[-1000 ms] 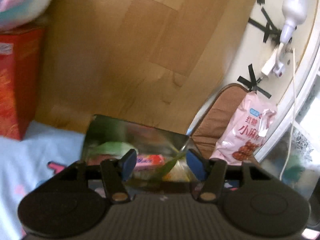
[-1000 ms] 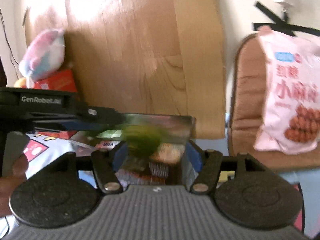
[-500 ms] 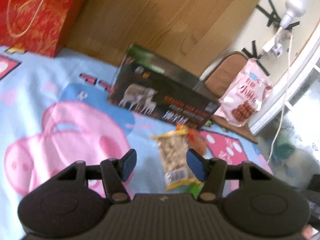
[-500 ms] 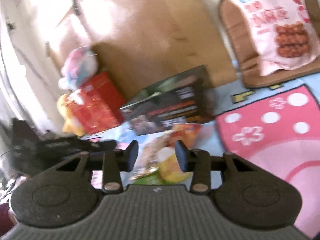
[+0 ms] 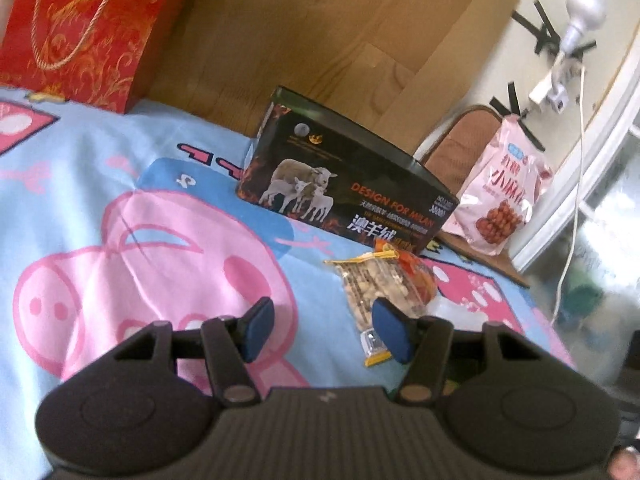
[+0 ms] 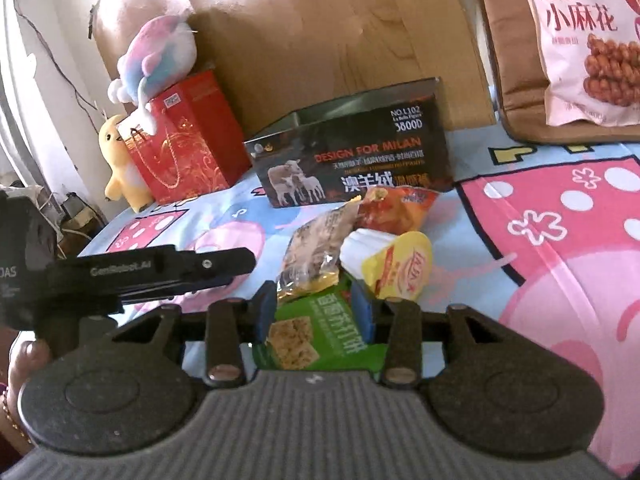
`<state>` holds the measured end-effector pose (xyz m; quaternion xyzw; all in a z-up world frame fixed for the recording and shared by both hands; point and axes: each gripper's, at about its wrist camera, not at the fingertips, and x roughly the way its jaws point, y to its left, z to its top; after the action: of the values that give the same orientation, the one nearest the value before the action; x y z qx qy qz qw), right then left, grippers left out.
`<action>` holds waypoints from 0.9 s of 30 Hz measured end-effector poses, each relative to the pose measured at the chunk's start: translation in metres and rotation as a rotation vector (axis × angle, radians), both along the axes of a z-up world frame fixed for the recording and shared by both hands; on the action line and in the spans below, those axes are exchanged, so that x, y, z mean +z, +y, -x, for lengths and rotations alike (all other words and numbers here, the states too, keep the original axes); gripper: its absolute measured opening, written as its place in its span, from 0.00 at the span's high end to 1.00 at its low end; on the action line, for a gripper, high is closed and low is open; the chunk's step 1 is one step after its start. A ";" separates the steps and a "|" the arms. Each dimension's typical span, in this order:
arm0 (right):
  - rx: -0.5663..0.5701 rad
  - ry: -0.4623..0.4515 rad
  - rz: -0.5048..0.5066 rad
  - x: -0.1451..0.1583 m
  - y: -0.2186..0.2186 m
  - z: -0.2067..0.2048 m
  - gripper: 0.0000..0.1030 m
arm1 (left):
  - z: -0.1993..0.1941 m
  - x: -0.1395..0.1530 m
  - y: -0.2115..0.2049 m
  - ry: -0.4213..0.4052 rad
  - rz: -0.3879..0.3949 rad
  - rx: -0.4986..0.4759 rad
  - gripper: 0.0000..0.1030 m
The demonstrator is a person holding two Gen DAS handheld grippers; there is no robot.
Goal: Organize snacks
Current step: 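Grasp the beige peanut bag with the right gripper, then lift the peanut bag into the black box and release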
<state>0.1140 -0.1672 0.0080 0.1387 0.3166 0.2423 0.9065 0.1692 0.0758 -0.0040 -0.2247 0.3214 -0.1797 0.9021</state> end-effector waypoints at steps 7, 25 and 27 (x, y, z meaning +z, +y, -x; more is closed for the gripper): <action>0.007 0.065 -0.042 0.000 0.017 -0.020 0.58 | 0.003 -0.001 0.028 0.089 0.161 0.025 0.45; 0.166 -0.010 0.136 0.011 0.046 -0.025 0.48 | 0.007 0.003 0.038 0.134 0.126 0.042 0.44; 0.229 -0.021 0.204 0.007 0.054 -0.024 0.42 | 0.002 0.003 0.033 0.143 0.122 0.028 0.45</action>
<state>0.1382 -0.1130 0.0152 0.0065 0.3438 0.3123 0.8856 0.1674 0.1084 -0.0014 -0.2961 0.3705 -0.1697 0.8639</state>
